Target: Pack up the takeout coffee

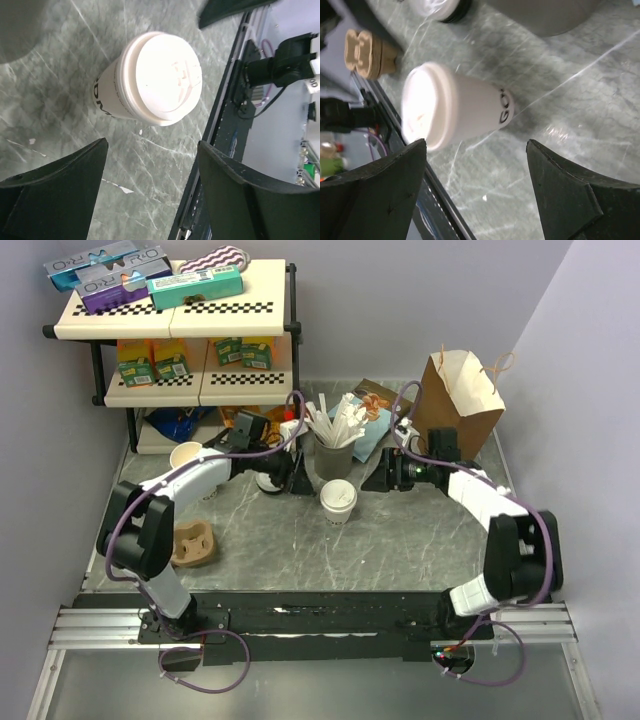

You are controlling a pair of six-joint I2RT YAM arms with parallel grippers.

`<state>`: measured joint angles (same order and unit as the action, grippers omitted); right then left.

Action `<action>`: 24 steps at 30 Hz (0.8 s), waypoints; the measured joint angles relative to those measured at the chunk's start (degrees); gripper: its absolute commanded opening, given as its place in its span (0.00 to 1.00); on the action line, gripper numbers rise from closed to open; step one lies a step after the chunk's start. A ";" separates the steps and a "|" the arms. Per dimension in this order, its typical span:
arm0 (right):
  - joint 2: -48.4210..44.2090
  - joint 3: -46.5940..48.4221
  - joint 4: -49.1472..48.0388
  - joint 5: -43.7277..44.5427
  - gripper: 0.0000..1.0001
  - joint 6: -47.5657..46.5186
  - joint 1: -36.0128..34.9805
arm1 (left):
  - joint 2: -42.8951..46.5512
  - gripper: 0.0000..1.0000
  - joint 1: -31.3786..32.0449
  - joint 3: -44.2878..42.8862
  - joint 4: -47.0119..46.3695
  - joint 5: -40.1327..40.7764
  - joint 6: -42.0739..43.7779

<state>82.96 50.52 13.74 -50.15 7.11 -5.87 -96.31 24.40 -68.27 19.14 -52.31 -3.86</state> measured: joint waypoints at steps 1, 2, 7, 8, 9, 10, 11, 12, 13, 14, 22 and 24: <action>1.36 0.35 -0.66 0.09 0.86 0.76 0.00 | 0.33 0.78 0.42 0.66 -0.33 0.52 -0.11; 3.08 0.92 -1.22 0.15 0.86 1.75 0.00 | 0.39 0.78 0.92 1.09 -0.63 1.20 -0.35; 7.58 1.53 -4.39 -0.20 0.86 6.03 -0.02 | -0.02 0.78 3.56 1.46 -3.58 3.43 -2.97; 7.89 1.66 -4.76 -0.39 0.86 6.62 -0.15 | -0.24 0.78 3.98 1.40 -4.31 3.93 -3.63; 8.11 1.84 -5.16 -0.52 0.86 7.04 -0.15 | -0.68 0.78 4.39 1.29 -5.20 4.37 -4.39; 8.35 2.03 -5.53 -0.61 0.86 7.43 -0.15 | -1.14 0.78 4.68 1.03 -5.55 4.61 -4.90; 8.50 2.08 -5.90 -0.76 0.86 7.78 -0.15 | -1.70 0.78 4.92 0.79 -5.99 4.87 -5.18; 8.66 2.10 -6.19 -1.03 0.85 8.17 -0.20 | -2.45 0.78 5.11 0.37 -6.23 5.20 -5.51; 8.87 2.08 -6.49 -1.46 0.85 8.52 -0.26 | -3.17 0.78 5.27 -0.02 -6.49 5.46 -5.90; 9.11 2.08 -6.78 -1.75 0.85 8.85 -0.28 | -3.87 0.77 5.33 -0.28 -6.62 5.70 -6.14; 11.74 2.38 -6.80 -3.17 0.84 10.21 -1.44 | -7.39 0.77 5.57 -1.22 -7.30 6.23 -7.45; 12.76 3.10 -6.47 -3.37 0.84 10.19 -1.73 | -7.74 0.77 5.75 -1.77 -7.30 6.23 -7.65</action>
<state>95.72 53.63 7.27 -53.52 17.30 -7.60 -104.05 30.15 -70.04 11.84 -46.09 -11.51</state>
